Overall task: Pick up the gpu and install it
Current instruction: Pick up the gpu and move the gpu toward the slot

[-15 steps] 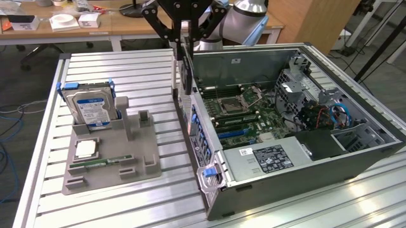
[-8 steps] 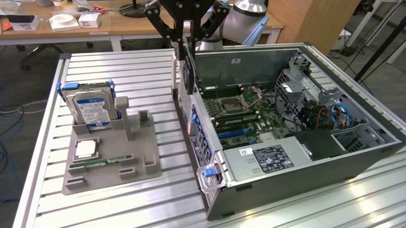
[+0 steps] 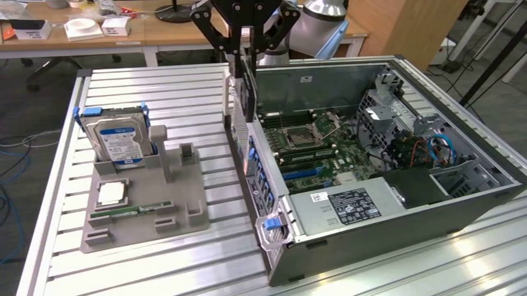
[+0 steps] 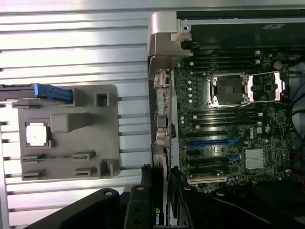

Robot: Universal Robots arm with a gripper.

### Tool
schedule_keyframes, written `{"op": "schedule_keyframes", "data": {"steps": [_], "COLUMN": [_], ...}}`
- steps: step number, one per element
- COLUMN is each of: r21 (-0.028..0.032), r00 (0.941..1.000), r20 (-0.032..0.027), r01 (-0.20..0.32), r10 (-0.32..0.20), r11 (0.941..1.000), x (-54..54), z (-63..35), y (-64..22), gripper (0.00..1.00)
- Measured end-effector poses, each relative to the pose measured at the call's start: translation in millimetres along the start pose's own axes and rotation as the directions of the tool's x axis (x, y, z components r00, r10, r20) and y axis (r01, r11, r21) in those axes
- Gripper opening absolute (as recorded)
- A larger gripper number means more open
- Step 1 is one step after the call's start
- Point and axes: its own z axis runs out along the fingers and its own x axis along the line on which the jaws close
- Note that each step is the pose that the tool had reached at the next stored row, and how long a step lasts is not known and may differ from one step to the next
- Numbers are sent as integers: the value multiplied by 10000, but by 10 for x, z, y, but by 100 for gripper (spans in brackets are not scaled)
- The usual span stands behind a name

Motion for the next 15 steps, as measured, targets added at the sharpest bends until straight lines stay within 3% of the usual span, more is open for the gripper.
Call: {"op": "schedule_keyframes", "data": {"steps": [15], "r21": [0], "r00": [10000], "r20": [0], "r01": [0], "r10": [0], "r11": [10000], "x": [-82], "z": [4], "y": [7], "gripper": [26]}}
